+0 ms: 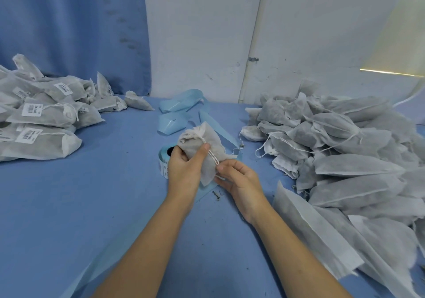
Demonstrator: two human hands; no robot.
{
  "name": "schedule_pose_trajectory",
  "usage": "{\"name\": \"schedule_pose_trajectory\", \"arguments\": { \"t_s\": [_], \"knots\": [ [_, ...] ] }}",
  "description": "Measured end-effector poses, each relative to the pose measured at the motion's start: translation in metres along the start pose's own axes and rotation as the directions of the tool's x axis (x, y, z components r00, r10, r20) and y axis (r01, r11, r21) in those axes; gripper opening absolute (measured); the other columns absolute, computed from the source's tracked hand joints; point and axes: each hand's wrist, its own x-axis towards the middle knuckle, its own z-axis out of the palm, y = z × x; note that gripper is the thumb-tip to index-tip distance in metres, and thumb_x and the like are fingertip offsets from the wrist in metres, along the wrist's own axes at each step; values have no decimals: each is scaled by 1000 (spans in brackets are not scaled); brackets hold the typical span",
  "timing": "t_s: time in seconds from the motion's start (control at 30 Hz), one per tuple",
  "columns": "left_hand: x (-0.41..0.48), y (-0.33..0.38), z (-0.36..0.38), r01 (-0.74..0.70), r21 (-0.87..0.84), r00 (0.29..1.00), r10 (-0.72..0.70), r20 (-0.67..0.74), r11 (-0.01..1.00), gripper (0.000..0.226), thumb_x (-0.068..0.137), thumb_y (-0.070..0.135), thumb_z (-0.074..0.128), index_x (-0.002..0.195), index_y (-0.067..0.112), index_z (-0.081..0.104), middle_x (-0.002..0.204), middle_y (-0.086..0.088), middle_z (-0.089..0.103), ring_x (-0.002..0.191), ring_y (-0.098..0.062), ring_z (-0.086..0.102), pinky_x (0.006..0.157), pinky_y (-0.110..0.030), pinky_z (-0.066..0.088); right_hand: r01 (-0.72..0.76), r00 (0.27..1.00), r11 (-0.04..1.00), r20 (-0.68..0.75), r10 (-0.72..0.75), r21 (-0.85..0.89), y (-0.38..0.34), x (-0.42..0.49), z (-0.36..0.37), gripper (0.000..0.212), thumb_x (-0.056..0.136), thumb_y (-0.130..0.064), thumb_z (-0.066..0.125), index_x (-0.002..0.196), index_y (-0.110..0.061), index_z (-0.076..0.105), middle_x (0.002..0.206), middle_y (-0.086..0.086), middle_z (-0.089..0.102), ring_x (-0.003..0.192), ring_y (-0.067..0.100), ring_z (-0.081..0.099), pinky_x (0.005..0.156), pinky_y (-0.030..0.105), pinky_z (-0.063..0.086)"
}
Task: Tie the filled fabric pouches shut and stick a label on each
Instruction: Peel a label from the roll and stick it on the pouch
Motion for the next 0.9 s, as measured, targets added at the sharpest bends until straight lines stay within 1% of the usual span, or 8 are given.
{"name": "schedule_pose_trajectory", "arguments": {
  "t_s": [0.17, 0.27, 0.33, 0.43, 0.53, 0.6, 0.7, 0.9],
  "knots": [
    [1, 9, -7, -42, 12, 999, 42, 13, 999, 28, 85, 1, 67, 112, 3, 61, 110, -14, 68, 103, -27, 65, 92, -38, 52, 37, 991, 982, -123, -61, -187, 8, 4, 3, 19, 92, -1, 51, 76, -11, 56, 76, 0, 62, 66, 15, 63, 68, 22, 51],
    [2, 11, -16, -26, -26, 999, 27, 45, 999, 22, 84, -5, 63, 102, 7, 63, 100, -11, 70, 94, -25, 67, 85, -37, 54, 4, 989, 882, -131, -74, -471, 14, 4, 6, 12, 90, -6, 52, 87, -17, 57, 75, -2, 61, 62, 11, 59, 60, 19, 47],
    [4, 10, -25, -35, -51, 998, 38, 53, 998, 21, 82, -9, 61, 94, 8, 64, 85, -4, 70, 77, -16, 67, 70, -25, 56, 47, 992, 741, -59, -116, -670, 15, 5, 8, 22, 88, -9, 53, 106, -22, 56, 76, -3, 59, 65, 10, 54, 60, 17, 41],
    [5, 9, -35, -77, -55, 996, 79, 44, 996, 24, 81, -13, 56, 86, 9, 63, 67, 8, 69, 60, -6, 64, 55, -17, 51, 146, 985, 488, 78, -157, -861, 15, 10, 13, 49, 92, -18, 51, 138, -30, 39, 77, -5, 54, 71, 14, 52, 61, 25, 38],
    [6, 6, -42, -118, -68, 993, 119, -2, 991, 22, 76, -11, 56, 79, 10, 63, 60, 9, 66, 56, -5, 61, 52, -17, 50, 218, 969, 184, 191, -154, -959, 17, 15, 22, 57, 99, -31, 42, 149, -42, 16, 86, 0, 54, 78, 24, 55, 64, 33, 40],
    [8, 4, -44, -114, -84, 993, 113, -24, 990, 15, 65, 0, 59, 73, 11, 63, 58, 7, 64, 54, -8, 60, 51, -18, 50, 244, 959, 60, 232, -161, -968, 19, 16, 25, 55, 100, -37, 36, 149, -45, 12, 95, 4, 54, 83, 31, 57, 68, 37, 44],
    [10, 1, -47, -88, -111, 996, 85, -32, 990, 14, 56, 6, 56, 68, 11, 61, 56, 6, 62, 53, -8, 58, 50, -18, 49, 256, 955, 104, 234, -182, -961, 20, 17, 24, 46, 101, -37, 34, 145, -43, 23, 98, 3, 58, 87, 30, 58, 72, 38, 45],
    [11, 0, -49, -100, -94, 994, 96, -49, 990, 9, 57, 6, 56, 63, 12, 58, 54, 7, 59, 52, -7, 56, 49, -16, 46, 225, 957, 243, 168, -236, -944, 25, 17, 19, 35, 100, -35, 42, 135, -31, 38, 68, -9, 50, 71, 18, 51, 62, 32, 34]
  ]
}}
